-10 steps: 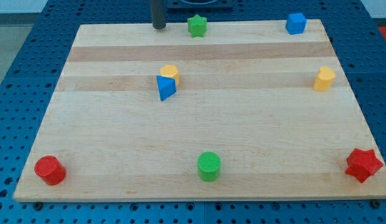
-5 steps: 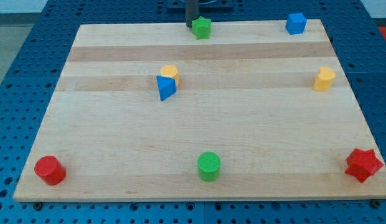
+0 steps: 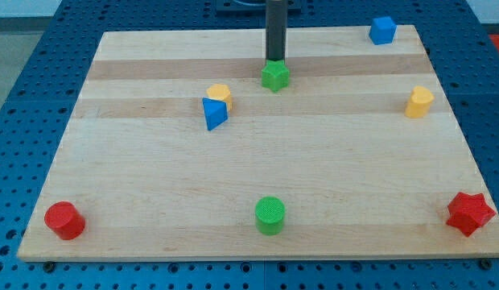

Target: Push the green star to the right side of the yellow hexagon and blue triangle

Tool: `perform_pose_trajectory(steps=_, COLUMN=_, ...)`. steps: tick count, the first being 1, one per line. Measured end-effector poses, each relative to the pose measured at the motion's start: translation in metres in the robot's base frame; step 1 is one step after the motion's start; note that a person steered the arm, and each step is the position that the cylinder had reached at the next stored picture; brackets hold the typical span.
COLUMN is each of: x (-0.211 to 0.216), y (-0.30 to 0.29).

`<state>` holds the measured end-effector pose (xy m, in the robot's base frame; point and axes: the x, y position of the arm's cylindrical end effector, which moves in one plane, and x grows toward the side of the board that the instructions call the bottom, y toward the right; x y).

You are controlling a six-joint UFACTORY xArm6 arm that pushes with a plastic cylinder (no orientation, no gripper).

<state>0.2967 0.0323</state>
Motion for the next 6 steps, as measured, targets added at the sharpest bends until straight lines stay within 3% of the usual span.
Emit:
perform_pose_trajectory(steps=2, x=-0.007, y=0.034)
perform_pose_trajectory(steps=6, x=0.041, y=-0.04)
